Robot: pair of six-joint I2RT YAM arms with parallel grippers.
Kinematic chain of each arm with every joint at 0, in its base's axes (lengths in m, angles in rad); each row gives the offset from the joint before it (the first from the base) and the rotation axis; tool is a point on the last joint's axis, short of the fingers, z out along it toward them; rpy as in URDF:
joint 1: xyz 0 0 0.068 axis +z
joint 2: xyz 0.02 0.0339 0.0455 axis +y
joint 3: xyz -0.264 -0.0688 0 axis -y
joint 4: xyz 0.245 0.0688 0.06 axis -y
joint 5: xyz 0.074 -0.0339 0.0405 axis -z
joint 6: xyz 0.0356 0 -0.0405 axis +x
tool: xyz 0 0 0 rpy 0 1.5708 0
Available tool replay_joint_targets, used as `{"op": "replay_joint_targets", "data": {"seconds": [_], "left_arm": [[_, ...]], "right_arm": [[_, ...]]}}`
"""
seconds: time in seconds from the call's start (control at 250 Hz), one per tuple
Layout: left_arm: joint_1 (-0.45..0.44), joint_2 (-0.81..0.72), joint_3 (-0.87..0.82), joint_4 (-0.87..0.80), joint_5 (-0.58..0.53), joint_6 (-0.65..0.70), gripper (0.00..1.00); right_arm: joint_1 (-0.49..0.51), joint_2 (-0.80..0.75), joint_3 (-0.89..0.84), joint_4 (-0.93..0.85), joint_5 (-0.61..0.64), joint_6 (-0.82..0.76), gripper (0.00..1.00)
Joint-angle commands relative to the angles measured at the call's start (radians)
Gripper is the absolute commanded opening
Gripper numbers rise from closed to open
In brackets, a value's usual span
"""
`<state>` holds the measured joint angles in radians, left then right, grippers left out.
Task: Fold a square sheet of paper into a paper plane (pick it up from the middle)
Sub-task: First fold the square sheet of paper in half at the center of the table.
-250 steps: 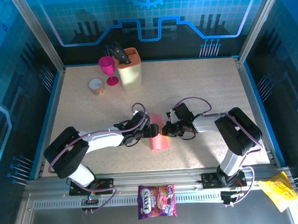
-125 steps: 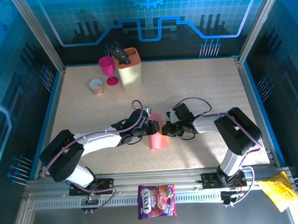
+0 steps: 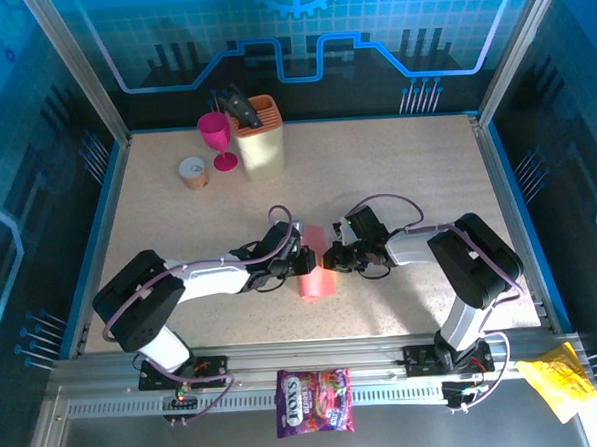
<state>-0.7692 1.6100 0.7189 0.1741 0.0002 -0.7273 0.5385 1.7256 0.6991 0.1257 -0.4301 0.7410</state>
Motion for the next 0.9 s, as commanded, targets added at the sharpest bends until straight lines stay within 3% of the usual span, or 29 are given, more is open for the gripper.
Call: {"op": "replay_joint_targets", "data": {"seconds": [0.0, 0.415, 0.547, 0.735, 0.895], "left_arm": [[0.007, 0.02, -0.026, 0.024, -0.029, 0.018, 0.13], [0.011, 0.085, -0.1, 0.108, -0.059, 0.007, 0.12], [0.013, 0.028, -0.086, 0.084, -0.053, 0.015, 0.13], [0.041, -0.061, -0.033, 0.022, -0.035, 0.059, 0.22], [0.088, -0.041, -0.005, 0.026, 0.007, 0.083, 0.17]], "right_arm": [[0.009, 0.063, -0.039, -0.053, 0.07, -0.005, 0.0], [0.004, 0.083, -0.049, -0.042, 0.066, -0.004, 0.0], [0.004, 0.081, -0.05, -0.045, 0.068, -0.005, 0.0], [0.004, 0.09, -0.048, -0.048, 0.07, -0.006, 0.0], [0.005, 0.095, -0.048, -0.047, 0.072, -0.008, 0.0]]}}
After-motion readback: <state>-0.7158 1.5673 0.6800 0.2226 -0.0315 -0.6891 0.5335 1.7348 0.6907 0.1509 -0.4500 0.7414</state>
